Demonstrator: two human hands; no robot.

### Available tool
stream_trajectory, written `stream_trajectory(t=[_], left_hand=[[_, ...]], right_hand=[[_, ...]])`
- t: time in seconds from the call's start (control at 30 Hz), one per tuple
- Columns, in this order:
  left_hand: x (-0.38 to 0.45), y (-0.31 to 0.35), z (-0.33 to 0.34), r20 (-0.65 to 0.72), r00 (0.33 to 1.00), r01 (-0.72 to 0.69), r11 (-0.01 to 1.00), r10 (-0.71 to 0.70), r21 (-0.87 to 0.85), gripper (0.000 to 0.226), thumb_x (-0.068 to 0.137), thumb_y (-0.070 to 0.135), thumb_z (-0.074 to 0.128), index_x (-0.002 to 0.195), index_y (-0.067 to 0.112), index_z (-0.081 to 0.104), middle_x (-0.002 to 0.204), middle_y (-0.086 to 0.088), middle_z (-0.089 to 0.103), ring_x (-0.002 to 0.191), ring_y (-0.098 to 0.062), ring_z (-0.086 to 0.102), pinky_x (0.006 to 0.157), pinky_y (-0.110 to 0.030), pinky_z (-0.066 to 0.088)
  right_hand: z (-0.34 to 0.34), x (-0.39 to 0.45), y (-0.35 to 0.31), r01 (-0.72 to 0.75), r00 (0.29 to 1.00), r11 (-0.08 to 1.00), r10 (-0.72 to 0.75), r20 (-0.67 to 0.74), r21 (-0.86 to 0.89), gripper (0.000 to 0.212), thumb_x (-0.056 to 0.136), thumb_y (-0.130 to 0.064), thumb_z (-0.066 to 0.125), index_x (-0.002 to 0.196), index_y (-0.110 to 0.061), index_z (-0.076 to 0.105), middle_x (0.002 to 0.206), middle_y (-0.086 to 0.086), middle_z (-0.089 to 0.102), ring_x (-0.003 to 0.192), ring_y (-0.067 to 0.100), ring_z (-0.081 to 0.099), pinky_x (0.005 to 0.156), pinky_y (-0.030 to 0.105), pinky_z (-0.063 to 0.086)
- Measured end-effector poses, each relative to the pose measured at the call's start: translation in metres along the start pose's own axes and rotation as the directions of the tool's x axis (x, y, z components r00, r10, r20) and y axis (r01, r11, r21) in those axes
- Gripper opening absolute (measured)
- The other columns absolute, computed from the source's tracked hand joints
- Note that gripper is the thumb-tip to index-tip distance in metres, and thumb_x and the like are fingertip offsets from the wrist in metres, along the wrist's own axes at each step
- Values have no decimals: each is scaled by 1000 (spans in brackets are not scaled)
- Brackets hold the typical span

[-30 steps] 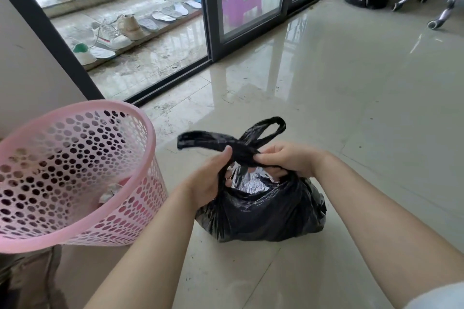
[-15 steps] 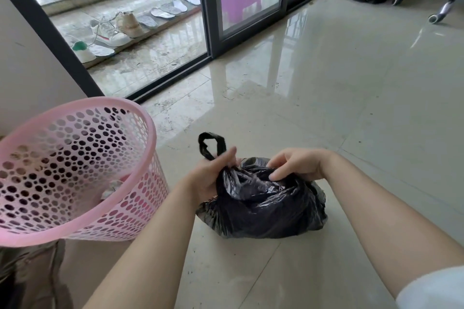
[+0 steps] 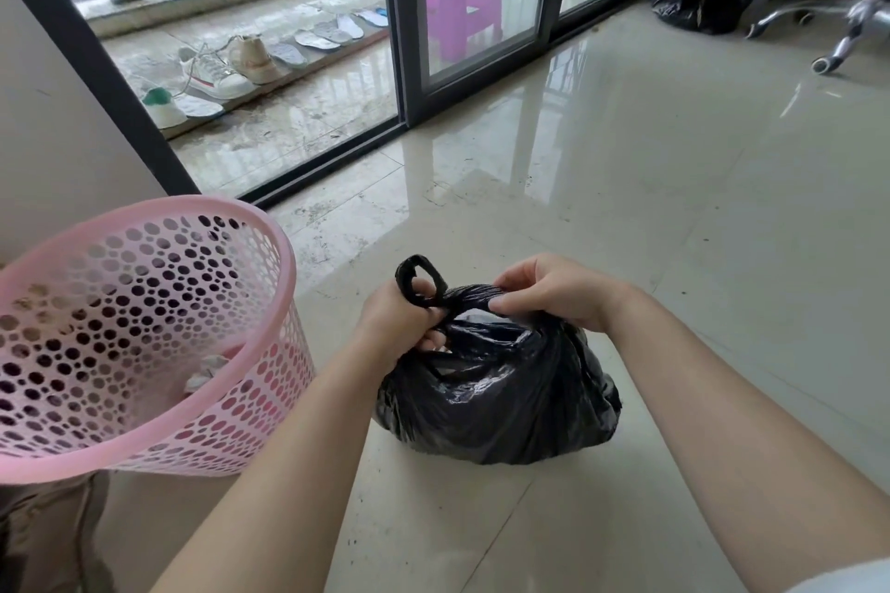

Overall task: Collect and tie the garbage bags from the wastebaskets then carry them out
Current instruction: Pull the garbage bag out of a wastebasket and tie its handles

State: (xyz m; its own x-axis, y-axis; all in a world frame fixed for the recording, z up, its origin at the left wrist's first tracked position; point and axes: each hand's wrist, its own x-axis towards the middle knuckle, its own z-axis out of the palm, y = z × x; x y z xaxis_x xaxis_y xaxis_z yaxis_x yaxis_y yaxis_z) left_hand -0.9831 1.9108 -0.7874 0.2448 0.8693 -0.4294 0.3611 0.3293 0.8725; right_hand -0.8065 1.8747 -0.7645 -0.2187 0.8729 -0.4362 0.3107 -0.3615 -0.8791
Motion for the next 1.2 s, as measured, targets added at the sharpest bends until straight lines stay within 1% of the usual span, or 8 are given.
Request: stream_trajectory(t=[0.17,0.53,0.77,0.87,0.93,1.03,1.13,1.2], left_hand=[[3,5,1,-263,958,-177,954,111,-243,19,80,-9,62,70,7,60,78,-14,62,66,-21,62,72,-32,52],[-16,7,7,23,988,-103,770,151,-629,39,83,-20,36,66,5,60,38,-2,56,40,-15,53,40,-16,47],[-18,4,9,163,963,-18,657,213,-753,58,99,41,16,81,16,65,96,0,75,100,-16,58,95,-32,41],[-13,12,3,-5,970,-89,335,242,-938,68,100,40,20,44,15,50,74,-3,70,90,-17,62,98,-35,39],[-12,16,-7,-20,974,-63,183,227,-981,73,99,42,20,33,16,37,39,3,47,47,-11,54,70,-24,48],[-11,9,-14,51,968,-95,550,244,-830,72,100,39,18,31,21,24,33,8,18,32,-10,14,37,-13,19],[-10,-15,-18,2,962,-256,905,272,-340,66,100,26,29,35,21,32,31,13,24,29,-3,16,34,-11,16],[-16,-27,-19,-62,939,-330,936,338,120,59,96,28,42,43,3,37,33,2,29,34,-7,28,36,-16,21]], right_hand=[[-2,0,-8,25,999,1000,-26,-44,-18,6,86,-14,60,92,-15,63,96,6,63,90,19,59,89,27,48],[-2,7,1,60,926,885,124,-357,461,33,93,-39,42,83,-11,56,80,5,57,80,19,55,73,31,47],[2,10,-19,459,875,175,81,-477,871,41,100,-28,30,61,-13,32,53,10,64,66,23,60,64,45,51],[-5,8,-32,507,852,143,66,-520,850,46,99,-35,27,57,-17,24,27,-5,31,25,9,32,33,15,35],[-12,4,-26,510,802,499,17,-596,700,47,99,-35,28,55,-18,23,26,-8,23,21,5,19,32,10,16],[-16,-4,0,270,728,947,-318,-608,-173,34,93,-32,47,62,-20,42,41,-11,37,33,4,36,42,17,27],[-14,-11,32,-47,838,668,-378,-393,-742,52,91,-37,48,46,-20,32,45,-2,32,49,18,37,53,28,28],[-16,-17,55,-172,893,480,-293,-342,-860,56,93,-42,42,44,-19,26,47,3,38,61,27,44,51,28,25]])
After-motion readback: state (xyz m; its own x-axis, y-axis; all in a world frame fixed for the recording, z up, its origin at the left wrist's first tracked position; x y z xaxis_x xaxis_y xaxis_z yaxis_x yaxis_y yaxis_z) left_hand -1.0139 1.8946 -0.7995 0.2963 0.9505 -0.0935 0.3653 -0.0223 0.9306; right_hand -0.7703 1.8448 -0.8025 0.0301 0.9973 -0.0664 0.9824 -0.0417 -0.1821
